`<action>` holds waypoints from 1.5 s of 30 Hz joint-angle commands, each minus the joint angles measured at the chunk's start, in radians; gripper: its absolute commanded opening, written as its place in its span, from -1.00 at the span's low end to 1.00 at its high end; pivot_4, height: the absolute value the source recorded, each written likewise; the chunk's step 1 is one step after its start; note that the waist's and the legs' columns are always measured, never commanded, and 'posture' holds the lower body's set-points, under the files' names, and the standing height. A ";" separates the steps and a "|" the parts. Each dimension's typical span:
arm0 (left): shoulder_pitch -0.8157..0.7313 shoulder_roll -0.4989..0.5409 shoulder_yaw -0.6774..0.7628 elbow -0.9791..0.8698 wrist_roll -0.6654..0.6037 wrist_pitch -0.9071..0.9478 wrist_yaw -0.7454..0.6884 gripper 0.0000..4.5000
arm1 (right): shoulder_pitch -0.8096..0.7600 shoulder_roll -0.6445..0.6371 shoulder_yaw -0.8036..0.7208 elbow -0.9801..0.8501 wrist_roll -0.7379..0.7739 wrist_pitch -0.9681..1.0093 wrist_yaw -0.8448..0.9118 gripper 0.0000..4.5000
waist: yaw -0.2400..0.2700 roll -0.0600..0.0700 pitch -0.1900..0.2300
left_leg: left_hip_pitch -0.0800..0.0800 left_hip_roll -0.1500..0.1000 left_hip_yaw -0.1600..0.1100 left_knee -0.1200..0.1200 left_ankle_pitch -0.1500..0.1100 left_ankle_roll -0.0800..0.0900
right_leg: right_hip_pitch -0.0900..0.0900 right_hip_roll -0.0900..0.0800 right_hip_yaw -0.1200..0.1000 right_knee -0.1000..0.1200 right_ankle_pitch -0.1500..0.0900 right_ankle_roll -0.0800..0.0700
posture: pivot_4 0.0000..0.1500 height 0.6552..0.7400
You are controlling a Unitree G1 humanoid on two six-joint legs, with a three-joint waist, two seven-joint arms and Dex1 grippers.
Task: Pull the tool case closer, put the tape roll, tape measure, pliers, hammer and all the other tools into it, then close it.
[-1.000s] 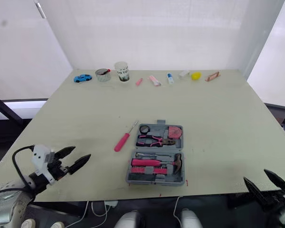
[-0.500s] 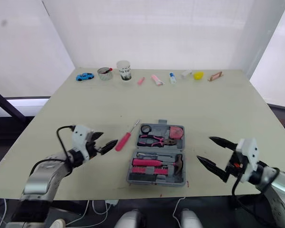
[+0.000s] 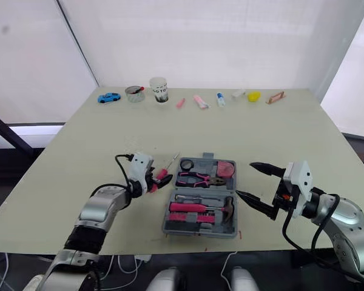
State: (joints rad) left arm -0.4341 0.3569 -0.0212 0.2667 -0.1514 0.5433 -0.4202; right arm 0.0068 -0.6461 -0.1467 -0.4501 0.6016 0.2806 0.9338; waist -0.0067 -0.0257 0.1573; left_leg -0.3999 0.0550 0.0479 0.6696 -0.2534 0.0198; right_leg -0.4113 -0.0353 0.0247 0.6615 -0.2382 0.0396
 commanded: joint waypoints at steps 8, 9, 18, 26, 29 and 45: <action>0.007 -0.042 0.018 -0.016 0.036 0.041 0.088 0.04 | -0.019 -0.022 -0.026 -0.042 0.017 0.015 -0.007 1.00 | -0.004 0.000 0.000 | 0.001 0.000 0.000 0.000 0.000 0.000 | 0.000 0.000 0.000 0.000 0.000 0.000 | 1.00 1.00; 0.017 -0.042 0.021 -0.033 0.036 0.045 0.094 -0.17 | -0.018 -0.021 -0.025 -0.044 0.018 0.016 -0.009 1.00 | -0.004 0.000 0.000 | 0.001 0.000 0.000 0.000 0.000 0.000 | 0.000 0.000 0.000 0.000 0.000 0.000 | 1.00 1.00; 0.066 -0.027 0.028 -0.106 0.047 0.043 0.107 -0.74 | -0.046 -0.016 -0.009 -0.026 0.016 0.015 -0.007 1.00 | -0.007 0.000 0.000 | 0.001 0.000 0.000 0.000 0.000 0.000 | 0.000 0.000 0.001 0.000 0.000 0.000 | 1.00 1.00; 0.110 0.051 0.065 -0.199 0.026 -0.063 0.033 -0.74 | -0.052 -0.018 -0.013 -0.031 0.057 0.012 0.039 1.00 | -0.006 0.000 0.000 | 0.000 0.000 0.000 -0.001 0.000 0.000 | 0.000 0.000 0.000 0.000 0.000 0.000 | 1.00 1.00; 0.144 0.124 0.075 -0.249 -0.003 -0.074 -0.061 -0.74 | -0.048 -0.025 -0.014 -0.021 0.050 -0.007 0.068 1.00 | -0.006 -0.001 0.001 | 0.000 0.001 0.000 -0.001 0.000 0.000 | -0.001 0.000 0.000 0.000 0.000 0.000 | 1.00 1.00; 0.126 0.436 -0.066 -0.481 -0.234 -0.047 -0.725 -0.74 | 0.097 -0.036 -0.120 0.057 0.019 -0.108 0.134 1.00 | 0.001 -0.001 0.001 | -0.001 0.001 0.002 -0.001 0.000 0.000 | -0.001 -0.001 0.000 -0.001 -0.003 -0.004 | 1.00 1.00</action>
State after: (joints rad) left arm -0.2950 0.7776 -0.0592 -0.1562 -0.3472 0.4703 -1.0815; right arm 0.0954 -0.6732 -0.2272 -0.3798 0.6198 0.2043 1.0613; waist -0.0056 -0.0271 0.1588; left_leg -0.4004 0.0558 0.0495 0.6689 -0.2534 0.0197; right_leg -0.4122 -0.0365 0.0247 0.6603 -0.2409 0.0354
